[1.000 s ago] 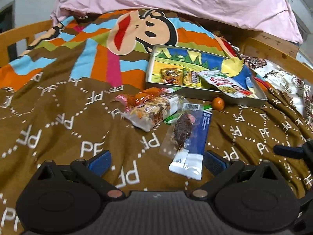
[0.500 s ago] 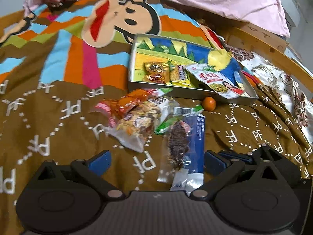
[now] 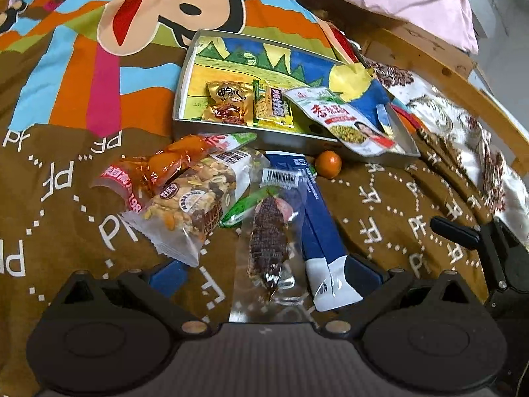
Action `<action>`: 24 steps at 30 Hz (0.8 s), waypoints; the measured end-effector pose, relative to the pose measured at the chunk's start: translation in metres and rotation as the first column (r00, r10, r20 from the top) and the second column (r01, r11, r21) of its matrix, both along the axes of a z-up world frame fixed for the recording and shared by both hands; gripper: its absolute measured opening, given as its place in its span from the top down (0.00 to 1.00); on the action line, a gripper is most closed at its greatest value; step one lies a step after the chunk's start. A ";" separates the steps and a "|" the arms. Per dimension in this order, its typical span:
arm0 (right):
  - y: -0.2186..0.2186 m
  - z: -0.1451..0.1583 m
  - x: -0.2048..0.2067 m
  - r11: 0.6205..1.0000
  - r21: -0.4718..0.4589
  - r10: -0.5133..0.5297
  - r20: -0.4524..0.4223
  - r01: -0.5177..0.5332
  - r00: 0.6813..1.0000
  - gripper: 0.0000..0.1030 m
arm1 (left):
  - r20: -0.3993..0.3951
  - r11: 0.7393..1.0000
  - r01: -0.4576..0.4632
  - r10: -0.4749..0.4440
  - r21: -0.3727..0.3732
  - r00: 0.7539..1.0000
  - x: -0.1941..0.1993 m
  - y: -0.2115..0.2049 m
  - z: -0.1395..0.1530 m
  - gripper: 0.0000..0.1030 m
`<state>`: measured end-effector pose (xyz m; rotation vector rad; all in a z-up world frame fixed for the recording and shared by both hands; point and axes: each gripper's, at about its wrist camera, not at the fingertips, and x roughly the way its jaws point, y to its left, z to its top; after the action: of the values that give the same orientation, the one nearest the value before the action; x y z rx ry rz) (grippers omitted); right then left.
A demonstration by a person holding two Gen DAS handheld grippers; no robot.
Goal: Organize snacks
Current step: 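Move the left tool to the clear jerky bag while the right tool approaches the blue stick pack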
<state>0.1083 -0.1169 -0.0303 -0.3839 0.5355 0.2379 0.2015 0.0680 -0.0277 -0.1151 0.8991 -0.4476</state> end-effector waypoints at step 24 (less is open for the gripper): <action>-0.016 -0.009 0.025 0.993 0.031 0.113 -0.115 -0.110 0.987 0.56 | 0.025 1.000 0.007 -0.007 0.000 1.000 -0.004 -0.021 0.009 0.01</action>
<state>0.1331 -0.1325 -0.0389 -0.3780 0.6261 0.3759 0.1970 0.0471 -0.0189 -0.1065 0.8751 -0.4543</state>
